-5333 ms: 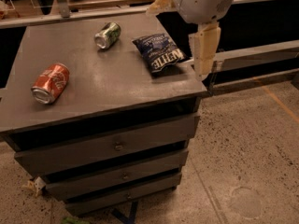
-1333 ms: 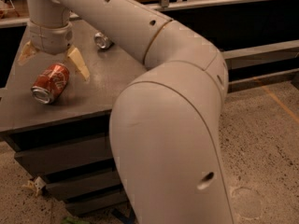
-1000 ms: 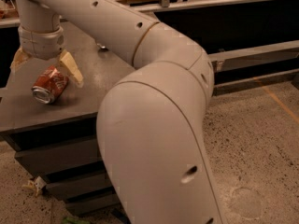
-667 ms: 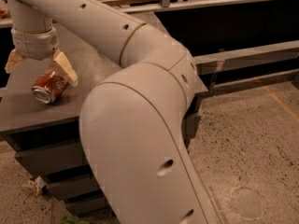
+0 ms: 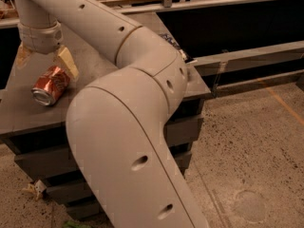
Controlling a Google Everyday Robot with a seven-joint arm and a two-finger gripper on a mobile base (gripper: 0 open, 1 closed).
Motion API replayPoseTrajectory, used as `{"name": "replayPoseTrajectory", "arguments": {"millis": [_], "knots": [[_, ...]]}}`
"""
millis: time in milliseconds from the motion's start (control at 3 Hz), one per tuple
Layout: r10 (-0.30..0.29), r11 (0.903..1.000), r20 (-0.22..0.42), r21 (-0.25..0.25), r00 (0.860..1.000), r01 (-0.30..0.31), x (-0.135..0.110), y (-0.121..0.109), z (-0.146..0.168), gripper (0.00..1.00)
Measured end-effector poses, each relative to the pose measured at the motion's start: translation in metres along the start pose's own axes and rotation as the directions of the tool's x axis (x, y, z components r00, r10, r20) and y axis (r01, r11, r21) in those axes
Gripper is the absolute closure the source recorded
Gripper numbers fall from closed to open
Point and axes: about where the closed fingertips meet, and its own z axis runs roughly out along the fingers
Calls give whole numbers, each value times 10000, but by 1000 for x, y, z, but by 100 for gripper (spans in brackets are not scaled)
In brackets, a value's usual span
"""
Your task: Place coke can upright
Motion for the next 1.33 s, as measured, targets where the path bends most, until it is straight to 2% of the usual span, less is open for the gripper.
{"name": "replayPoseTrajectory", "arguments": {"millis": [333,1000,1333], "knots": [[170,9998,95,-92,9998,-169,11,13,3,39],[-317,9979,17,-564,9995,317,9,19,6,86],[-514,9986,-564,46,9971,518,0,20,-28,100]]}}
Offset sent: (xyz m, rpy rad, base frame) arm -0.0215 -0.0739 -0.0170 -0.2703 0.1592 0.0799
